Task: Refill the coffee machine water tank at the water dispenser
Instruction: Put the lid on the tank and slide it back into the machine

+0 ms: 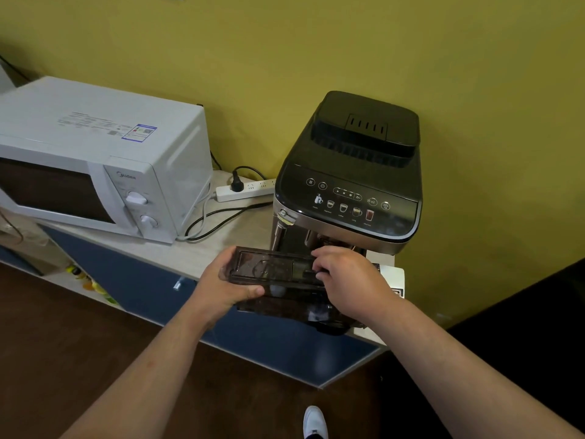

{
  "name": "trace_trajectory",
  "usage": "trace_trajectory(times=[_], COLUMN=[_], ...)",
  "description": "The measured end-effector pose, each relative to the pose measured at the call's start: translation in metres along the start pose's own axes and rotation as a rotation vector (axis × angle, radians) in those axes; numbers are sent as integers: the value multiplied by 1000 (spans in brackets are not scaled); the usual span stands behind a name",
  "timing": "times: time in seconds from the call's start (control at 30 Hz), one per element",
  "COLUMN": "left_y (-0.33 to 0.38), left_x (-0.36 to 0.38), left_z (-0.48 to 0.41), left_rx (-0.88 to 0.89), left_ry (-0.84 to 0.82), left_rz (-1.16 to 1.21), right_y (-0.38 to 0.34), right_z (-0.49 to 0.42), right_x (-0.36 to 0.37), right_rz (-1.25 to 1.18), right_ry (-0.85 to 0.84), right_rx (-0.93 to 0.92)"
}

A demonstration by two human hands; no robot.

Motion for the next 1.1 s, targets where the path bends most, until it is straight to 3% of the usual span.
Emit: trace_trajectory(times=[0.33, 0.57, 0.77, 0.93, 1.1], left_y=[-3, -3, -5, -6, -4], left_x=[1, 1, 1, 1, 2], left_z=[0, 0, 0, -2, -2], left_rx=[-15, 17, 31, 42, 34], left_ry=[-2, -11, -28, -31, -29], left_rz=[23, 9, 32, 12, 54], right_y=[-3, 7, 61, 104, 110], right_z=[-1, 16, 63, 65, 54], right_x=[3, -2, -19, -22, -18], right_rz=[65, -38, 56, -222, -365], right_ry=[-10, 37, 136, 105, 38], right_rx=[-57, -76, 70, 259, 236])
Point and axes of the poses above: each hand's wrist, its own z-axis away from the middle knuckle, its own x-axis out of the palm, y = z × x, the point moved 7 cm from there along -z, towards the middle knuckle, and after that the axes turned 5 degrees about -z, right-handed, at the moved point
